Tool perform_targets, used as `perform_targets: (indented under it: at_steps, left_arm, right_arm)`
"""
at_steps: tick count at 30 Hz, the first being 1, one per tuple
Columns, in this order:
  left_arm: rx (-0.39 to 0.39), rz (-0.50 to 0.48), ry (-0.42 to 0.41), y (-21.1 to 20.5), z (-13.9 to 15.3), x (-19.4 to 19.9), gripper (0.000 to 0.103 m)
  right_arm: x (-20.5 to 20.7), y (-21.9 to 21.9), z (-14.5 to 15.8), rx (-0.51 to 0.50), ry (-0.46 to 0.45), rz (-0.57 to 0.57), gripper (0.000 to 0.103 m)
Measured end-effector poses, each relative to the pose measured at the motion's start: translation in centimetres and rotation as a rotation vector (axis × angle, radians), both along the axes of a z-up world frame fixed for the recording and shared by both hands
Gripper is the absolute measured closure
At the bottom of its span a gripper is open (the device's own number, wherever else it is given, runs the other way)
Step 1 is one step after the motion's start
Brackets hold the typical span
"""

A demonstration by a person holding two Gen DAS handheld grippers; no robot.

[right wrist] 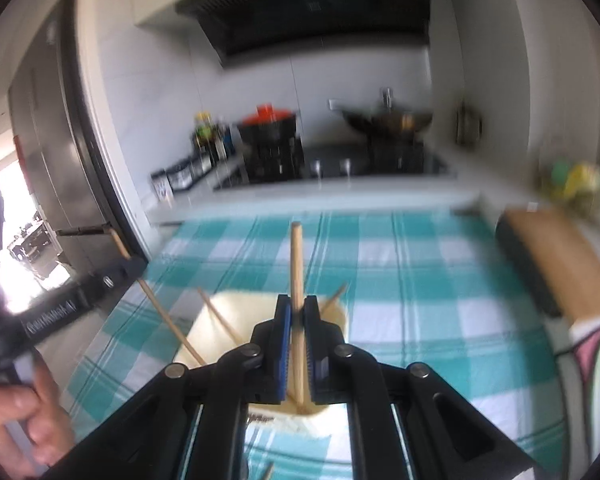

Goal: Organize utensils
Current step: 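Drop both chopsticks into the cream holder by opening both tools, then move both open tools back over the remaining chopsticks on the cloth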

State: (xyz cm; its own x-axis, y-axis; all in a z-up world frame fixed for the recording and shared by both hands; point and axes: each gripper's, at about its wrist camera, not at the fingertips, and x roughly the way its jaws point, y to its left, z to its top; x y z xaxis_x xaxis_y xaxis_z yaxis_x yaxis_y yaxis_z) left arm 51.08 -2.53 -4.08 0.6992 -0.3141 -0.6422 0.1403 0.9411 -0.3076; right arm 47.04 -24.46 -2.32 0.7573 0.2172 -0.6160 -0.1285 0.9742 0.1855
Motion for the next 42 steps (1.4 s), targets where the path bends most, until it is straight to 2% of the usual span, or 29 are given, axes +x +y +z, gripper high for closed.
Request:
perform_targets:
  at_steps: [1, 2, 3, 4, 5, 6, 8, 10, 11, 12, 14, 16, 17, 19, 21, 23, 26, 28, 31, 34, 37, 42]
  left_arm:
    - [0.002, 0.014, 0.026, 0.0, -0.3, 0.1, 0.091]
    - [0.002, 0.022, 0.048, 0.3, -0.2, 0.1, 0.074]
    - [0.0, 0.024, 0.059, 0.5, -0.1, -0.2, 0.063]
    - [-0.003, 0.025, 0.059, 0.9, 0.4, -0.6, 0.042]
    - [-0.004, 0.02, 0.049, 1.3, 1.2, -1.3, 0.034]
    - [-0.004, 0.002, 0.032, 1.7, 2.1, -2.4, 0.025]
    - [0.018, -0.045, 0.032, 2.2, 2.9, -4.6, 0.015]
    - [0.076, -0.095, 0.046, 3.0, 2.8, -7.3, 0.007]
    - [0.121, -0.12, 0.05, 3.5, 2.2, -9.2, 0.004]
    - [0.161, -0.132, 0.051, 4.1, 1.4, -10.7, 0.003]
    - [0.247, -0.122, 0.063, 5.6, -1.7, -14.0, 0.003]
    - [0.322, -0.068, 0.104, 7.2, -5.4, -15.9, 0.003]
    - [0.34, -0.025, 0.136, 8.1, -7.6, -16.4, 0.003]
    - [0.329, 0.045, 0.188, 9.6, -11.3, -16.7, 0.003]
    - [0.275, 0.125, 0.222, 11.0, -14.2, -16.5, 0.004]
    - [0.195, 0.185, 0.229, 11.7, -16.1, -16.2, 0.004]
    - [0.15, 0.227, 0.232, 11.8, -18.0, -15.4, 0.005]
    - [0.209, 0.251, 0.192, 11.3, -18.1, -15.6, 0.004]
    - [0.224, 0.27, 0.18, 11.5, -18.5, -15.4, 0.004]
    - [0.242, 0.273, 0.193, 11.5, -18.7, -15.1, 0.001]
    - [0.318, 0.269, 0.21, 10.5, -18.9, -14.7, 0.0]
    - [0.308, 0.27, 0.211, 10.7, -18.9, -14.8, 0.0]
  right_arm:
    - [0.4, 0.1, -0.1, 0.007, 0.026, -0.005, 0.092]
    - [0.6, 0.1, -0.1, 0.016, 0.048, -0.003, 0.084]
    - [0.6, 0.2, 0.2, 0.026, 0.059, -0.001, 0.064]
    - [0.0, 0.0, 0.5, 0.029, 0.056, -0.002, 0.053]
    - [-0.8, 0.0, 1.6, 0.022, 0.026, -0.005, 0.042]
    - [-1.7, -0.1, 2.3, 0.011, -0.006, -0.001, 0.042]
    - [-4.2, -0.3, 3.8, -0.012, -0.075, 0.025, 0.041]
    - [-6.9, -0.7, 4.0, -0.052, -0.107, 0.036, 0.035]
    - [-8.6, -1.0, 3.7, -0.079, -0.114, 0.036, 0.029]
    - [-10.3, -1.4, 2.8, -0.106, -0.119, 0.037, 0.025]
    - [-13.1, -2.4, 0.3, -0.152, -0.125, 0.03, 0.024]
    - [-15.8, -3.9, -4.4, -0.213, -0.092, -0.02, 0.024]
    - [-16.6, -4.8, -7.0, -0.228, -0.047, -0.058, 0.024]
    - [-17.0, -6.7, -11.4, -0.225, 0.064, -0.122, 0.024]
    - [-16.9, -8.4, -15.4, -0.192, 0.17, -0.196, 0.024]
    - [-16.8, -9.5, -17.2, -0.168, 0.204, -0.232, 0.024]
    - [-16.3, -10.1, -18.5, -0.158, 0.236, -0.272, 0.024]
    - [-16.3, -10.5, -19.6, -0.148, 0.248, -0.288, 0.023]
    - [-16.4, -10.3, -20.1, -0.167, 0.25, -0.288, 0.021]
    - [-15.8, -9.9, -19.9, -0.18, 0.254, -0.288, 0.02]
    - [-15.8, -10.0, -19.8, -0.176, 0.254, -0.29, 0.019]
    - [-15.7, -9.8, -19.8, -0.184, 0.255, -0.296, 0.018]
